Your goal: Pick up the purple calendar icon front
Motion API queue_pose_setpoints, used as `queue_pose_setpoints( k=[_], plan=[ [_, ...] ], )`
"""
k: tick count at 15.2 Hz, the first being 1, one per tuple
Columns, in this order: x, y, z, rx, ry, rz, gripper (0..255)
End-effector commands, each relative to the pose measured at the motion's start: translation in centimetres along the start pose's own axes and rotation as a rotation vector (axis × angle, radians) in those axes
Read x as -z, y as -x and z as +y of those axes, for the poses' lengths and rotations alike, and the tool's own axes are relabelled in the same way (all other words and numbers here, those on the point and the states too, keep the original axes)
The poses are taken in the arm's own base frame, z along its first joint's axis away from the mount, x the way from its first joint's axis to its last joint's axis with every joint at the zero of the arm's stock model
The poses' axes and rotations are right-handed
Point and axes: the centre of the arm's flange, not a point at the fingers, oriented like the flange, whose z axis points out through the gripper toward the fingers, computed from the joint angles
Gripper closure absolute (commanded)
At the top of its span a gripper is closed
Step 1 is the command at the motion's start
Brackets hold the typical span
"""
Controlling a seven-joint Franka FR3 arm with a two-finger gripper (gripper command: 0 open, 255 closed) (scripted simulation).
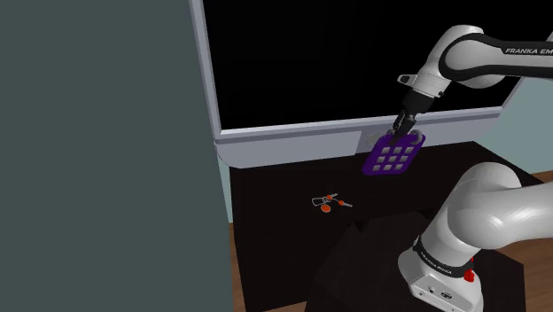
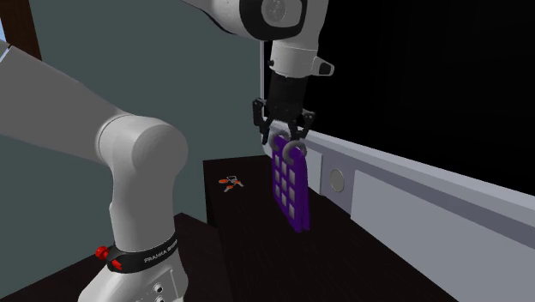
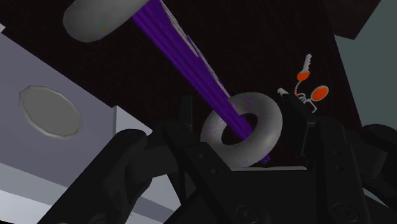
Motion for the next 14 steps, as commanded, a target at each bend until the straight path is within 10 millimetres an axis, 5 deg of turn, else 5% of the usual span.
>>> queue_pose_setpoints(
  k=[1, 14],
  plan=[
    [0.9, -0.2, -0.2, 0.0, 0.0, 0.0, 255],
    [6.5, -1.5, -1.5, 0.0, 0.0, 0.0, 255]
  ],
)
